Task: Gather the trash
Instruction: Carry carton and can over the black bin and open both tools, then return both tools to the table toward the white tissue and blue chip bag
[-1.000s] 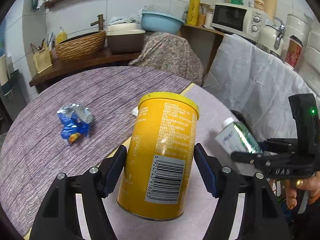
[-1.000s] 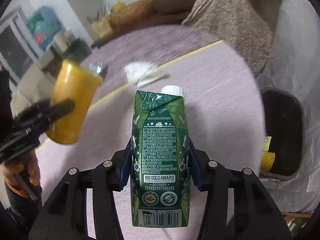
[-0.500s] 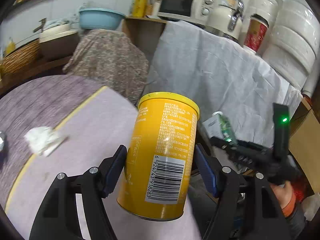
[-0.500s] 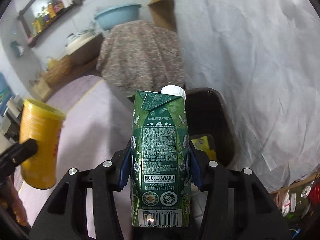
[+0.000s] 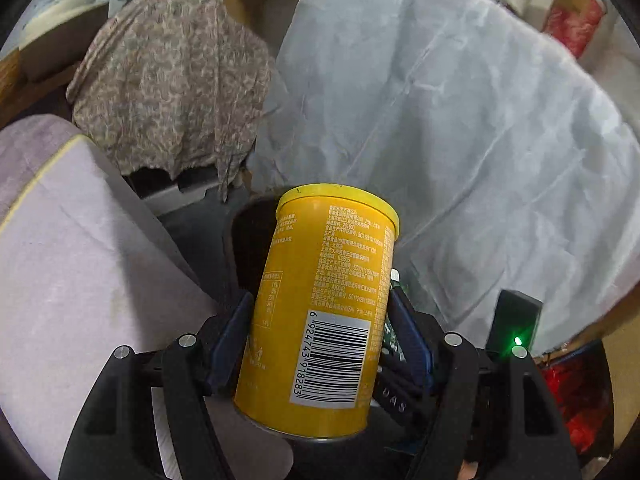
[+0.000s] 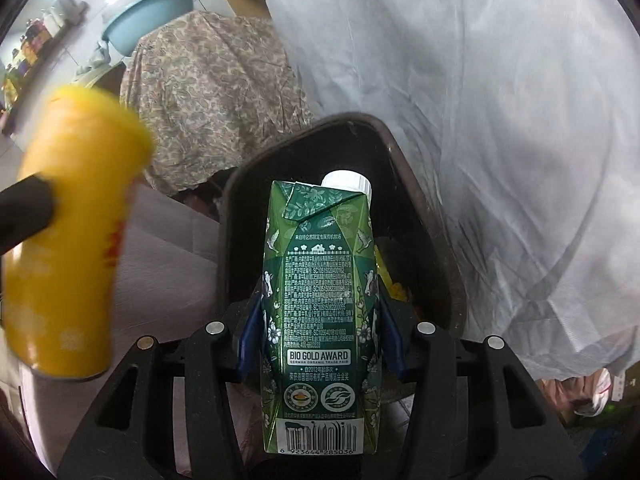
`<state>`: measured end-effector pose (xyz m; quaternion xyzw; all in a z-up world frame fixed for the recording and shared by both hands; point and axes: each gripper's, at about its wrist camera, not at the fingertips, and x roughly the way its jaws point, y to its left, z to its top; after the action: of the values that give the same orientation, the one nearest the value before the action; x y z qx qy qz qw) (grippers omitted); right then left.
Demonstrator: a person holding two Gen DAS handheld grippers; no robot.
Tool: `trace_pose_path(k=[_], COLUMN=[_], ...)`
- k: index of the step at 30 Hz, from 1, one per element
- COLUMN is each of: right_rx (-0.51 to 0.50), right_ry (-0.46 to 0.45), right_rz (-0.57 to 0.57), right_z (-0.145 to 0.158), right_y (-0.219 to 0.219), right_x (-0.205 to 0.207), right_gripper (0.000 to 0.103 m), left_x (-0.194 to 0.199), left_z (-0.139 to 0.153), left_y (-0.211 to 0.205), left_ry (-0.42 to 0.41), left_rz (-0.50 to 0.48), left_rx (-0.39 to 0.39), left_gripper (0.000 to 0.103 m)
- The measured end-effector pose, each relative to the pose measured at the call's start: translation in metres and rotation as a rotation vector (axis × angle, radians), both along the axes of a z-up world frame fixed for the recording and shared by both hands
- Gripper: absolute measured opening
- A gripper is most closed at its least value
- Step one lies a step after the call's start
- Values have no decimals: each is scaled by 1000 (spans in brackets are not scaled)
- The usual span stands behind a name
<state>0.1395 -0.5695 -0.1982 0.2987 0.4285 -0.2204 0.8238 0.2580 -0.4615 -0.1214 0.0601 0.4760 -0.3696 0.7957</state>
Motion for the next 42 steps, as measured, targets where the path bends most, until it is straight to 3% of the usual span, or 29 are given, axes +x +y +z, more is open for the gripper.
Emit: trace_pose_path(k=[4, 6, 13, 18, 25, 31, 38, 40, 42], right_rx=[4, 4, -16, -44, -62, -118, -184, -201, -228], right_ry=[10, 22, 36, 26, 16, 15, -33, -52, -77], right_rz=[9, 4, 4, -1, -8, 27, 150, 193, 249], right_z=[-12, -18, -28, -24, -6, 23, 67, 78, 92], right_y=[1, -1, -8, -8, 0, 23, 70, 87, 110], right_x=[4, 5, 12, 10, -1, -11, -8, -4, 0], right_gripper=[50, 50, 51, 61, 63, 64, 65, 75, 75], left_x=[10, 14, 6, -2, -22, -28, -29, -27, -26], left_z=[-15, -12, -21, -6, 19, 39, 59, 62, 64], left_y=[-16, -19, -39, -36, -22, 30, 117, 145, 172], left_ry=[4, 22, 5, -16, -89, -103, -208, -219, -232], left_rz=[21, 29, 13, 17, -11, -3, 34, 64, 96], left_rx=[78, 16, 54, 16, -11, -48, -16, -5, 4], left_gripper=[68, 69, 69, 80, 86, 91, 95, 96, 96])
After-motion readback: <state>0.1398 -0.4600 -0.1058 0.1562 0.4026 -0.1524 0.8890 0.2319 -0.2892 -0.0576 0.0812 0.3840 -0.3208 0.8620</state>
